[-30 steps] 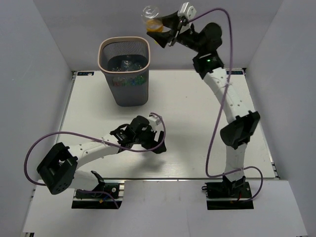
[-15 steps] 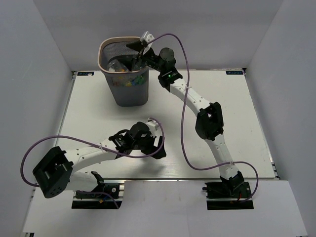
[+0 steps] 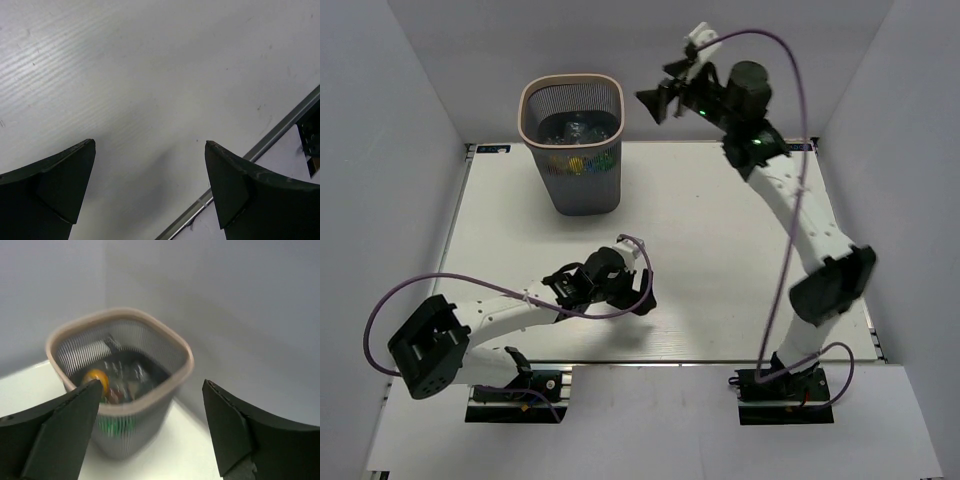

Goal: Put the plastic bottles in the bin

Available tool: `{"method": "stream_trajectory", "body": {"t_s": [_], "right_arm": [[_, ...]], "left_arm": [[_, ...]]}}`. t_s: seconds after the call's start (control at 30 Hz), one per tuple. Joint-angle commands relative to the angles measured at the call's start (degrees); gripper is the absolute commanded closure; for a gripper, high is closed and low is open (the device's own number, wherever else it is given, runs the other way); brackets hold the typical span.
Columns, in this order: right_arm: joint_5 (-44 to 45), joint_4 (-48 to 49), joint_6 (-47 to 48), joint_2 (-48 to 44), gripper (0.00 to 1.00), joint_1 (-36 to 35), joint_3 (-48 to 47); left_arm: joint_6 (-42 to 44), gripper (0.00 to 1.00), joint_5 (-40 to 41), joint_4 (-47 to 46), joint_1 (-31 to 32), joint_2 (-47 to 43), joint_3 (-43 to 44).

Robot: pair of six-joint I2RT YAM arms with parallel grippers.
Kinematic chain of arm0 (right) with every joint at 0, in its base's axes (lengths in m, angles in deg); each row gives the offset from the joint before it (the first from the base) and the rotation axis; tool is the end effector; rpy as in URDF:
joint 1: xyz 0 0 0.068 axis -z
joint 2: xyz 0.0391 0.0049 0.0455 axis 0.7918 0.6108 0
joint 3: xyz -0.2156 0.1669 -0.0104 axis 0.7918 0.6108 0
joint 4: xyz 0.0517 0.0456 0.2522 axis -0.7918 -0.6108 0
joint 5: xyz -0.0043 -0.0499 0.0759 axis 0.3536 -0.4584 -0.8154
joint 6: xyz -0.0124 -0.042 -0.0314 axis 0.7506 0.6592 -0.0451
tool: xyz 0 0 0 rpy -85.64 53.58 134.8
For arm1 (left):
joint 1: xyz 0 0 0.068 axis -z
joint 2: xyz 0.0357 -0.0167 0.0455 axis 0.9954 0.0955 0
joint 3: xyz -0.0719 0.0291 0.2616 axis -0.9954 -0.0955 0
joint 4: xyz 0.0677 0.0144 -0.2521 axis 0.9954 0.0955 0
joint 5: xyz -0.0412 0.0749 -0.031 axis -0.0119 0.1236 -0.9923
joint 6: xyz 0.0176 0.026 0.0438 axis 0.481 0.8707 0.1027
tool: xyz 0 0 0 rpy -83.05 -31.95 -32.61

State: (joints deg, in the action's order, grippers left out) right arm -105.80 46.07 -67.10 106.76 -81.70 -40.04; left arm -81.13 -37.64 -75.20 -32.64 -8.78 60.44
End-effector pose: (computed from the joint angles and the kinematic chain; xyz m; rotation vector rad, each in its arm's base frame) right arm 0.3599 0.2166 0.5003 -0.6770 1.1732 0.5979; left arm 0.1577 -0.2044 0.1955 0.5512 2.3783 -0.7376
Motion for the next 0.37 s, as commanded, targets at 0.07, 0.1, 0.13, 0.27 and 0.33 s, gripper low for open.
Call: {"method": "stream_trajectory", "body": {"t_s": [0.07, 0.1, 0.13, 0.27, 0.33], "right_arm": [[11.6, -22.7, 5.7, -14.7, 0.10, 5.8, 22.6], [19.8, -22.9, 5.7, -17.9, 0.10, 6.1, 25.2], [22.9, -22.9, 5.8, -20.6, 0.10, 6.1, 31.9], [30.6, -22.2, 6.4, -30.0, 0.10, 6.4, 44.1], [29.9, -19.4, 7.6, -34.8, 0.10, 6.4, 50.8]], "left_arm": [[1.6, 0.00, 6.8, -2.8, 0.2, -6.3, 0.9], [2.1, 0.00, 7.6, -2.8, 0.2, -7.1, 0.9], [2.2, 0.00, 8.6, -2.8, 0.2, -8.6, 0.9], [5.2, 0.00, 10.9, -2.3, 0.2, -10.5, 2.0], [5.2, 0.00, 11.9, -1.4, 0.2, -11.0, 2.7]]}}
